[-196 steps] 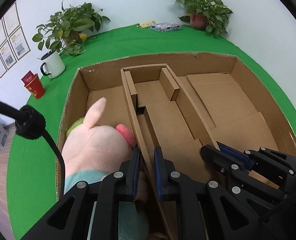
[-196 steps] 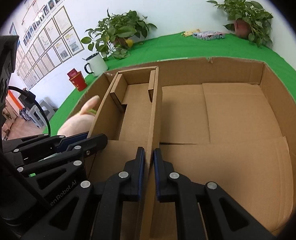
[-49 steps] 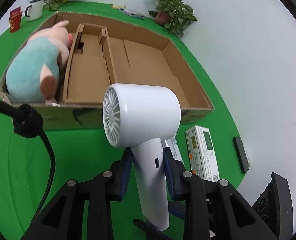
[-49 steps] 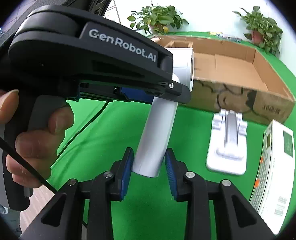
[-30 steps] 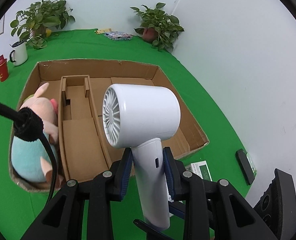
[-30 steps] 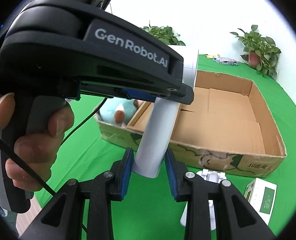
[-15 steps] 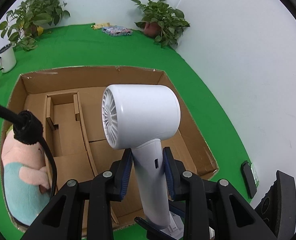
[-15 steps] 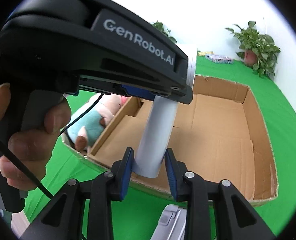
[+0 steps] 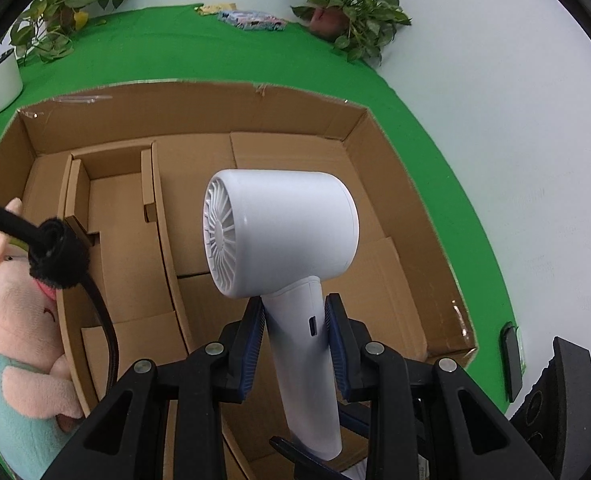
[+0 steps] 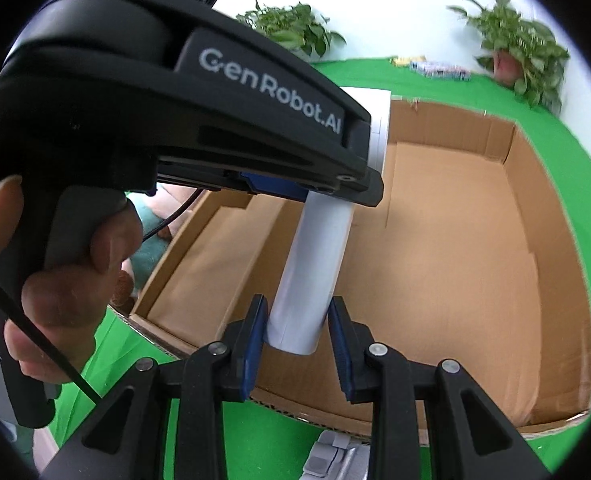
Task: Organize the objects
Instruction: 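Lower the hair dryer into the box beside the insert and open the right gripper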
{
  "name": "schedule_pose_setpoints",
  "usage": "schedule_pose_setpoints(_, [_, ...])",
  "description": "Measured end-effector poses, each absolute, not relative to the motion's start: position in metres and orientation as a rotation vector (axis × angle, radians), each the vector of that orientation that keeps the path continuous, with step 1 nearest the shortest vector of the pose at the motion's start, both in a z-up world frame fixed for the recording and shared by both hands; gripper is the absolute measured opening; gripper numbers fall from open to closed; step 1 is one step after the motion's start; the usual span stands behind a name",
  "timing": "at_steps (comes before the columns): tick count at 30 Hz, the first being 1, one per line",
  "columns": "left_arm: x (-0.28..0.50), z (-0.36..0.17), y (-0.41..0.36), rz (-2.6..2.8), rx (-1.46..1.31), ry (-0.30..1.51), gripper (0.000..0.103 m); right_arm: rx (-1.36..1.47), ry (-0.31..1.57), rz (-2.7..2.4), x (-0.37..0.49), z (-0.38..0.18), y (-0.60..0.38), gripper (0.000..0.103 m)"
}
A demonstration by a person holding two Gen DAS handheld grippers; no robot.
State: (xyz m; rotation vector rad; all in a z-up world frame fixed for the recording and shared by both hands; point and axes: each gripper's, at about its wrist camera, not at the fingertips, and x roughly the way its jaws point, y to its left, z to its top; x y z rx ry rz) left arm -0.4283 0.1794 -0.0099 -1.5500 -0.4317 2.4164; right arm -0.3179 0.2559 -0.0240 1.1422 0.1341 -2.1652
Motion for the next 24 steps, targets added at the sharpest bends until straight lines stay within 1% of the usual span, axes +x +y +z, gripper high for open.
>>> schedule_pose_setpoints(10, [-0.436,-0.048,0.173,2.339,-1.676,-0.424,0.029,1.3,0.032,-2.024,-0.332,-0.052,0.259,0.031])
schedule_pose_setpoints(12, [-0.434,-0.048,0.173,2.34,-1.657,-0.407,0.03,1.303,0.046,-2.017,-0.332,-0.055,0.26,0.031])
schedule_pose_setpoints(13, [-0.432,-0.046,0.172,2.355,-1.655,-0.397,0.028,1.296,0.049,-2.012,-0.331,-0.055,0.26,0.032])
schedule_pose_setpoints(16, [-0.425,-0.035,0.163,2.393,-1.611,-0.437,0.028,1.289,0.044,-1.996,-0.33,-0.054,0.262,0.032])
schedule_pose_setpoints(18, [-0.416,-0.022,0.156,2.427,-1.569,-0.421,0.028,1.279,0.024,-1.972,-0.33,-0.053,0.264,0.04])
schedule_pose_setpoints(19, [-0.412,-0.015,0.152,2.452,-1.543,-0.41,0.029,1.264,0.008,-1.967,-0.33,-0.052,0.267,0.048])
schedule_pose_setpoints(20, [-0.406,-0.007,0.147,2.484,-1.516,-0.394,0.029,1.253,-0.01,-1.98,-0.331,-0.051,0.271,0.051])
schedule_pose_setpoints(22, [-0.394,0.003,0.14,2.523,-1.479,-0.363,0.029,1.259,-0.067,-1.992,-0.336,-0.05,0.278,0.055])
schedule_pose_setpoints(24, [-0.378,0.013,0.13,2.576,-1.453,-0.333,0.029,1.278,-0.125,-1.993,-0.346,-0.049,0.283,0.055])
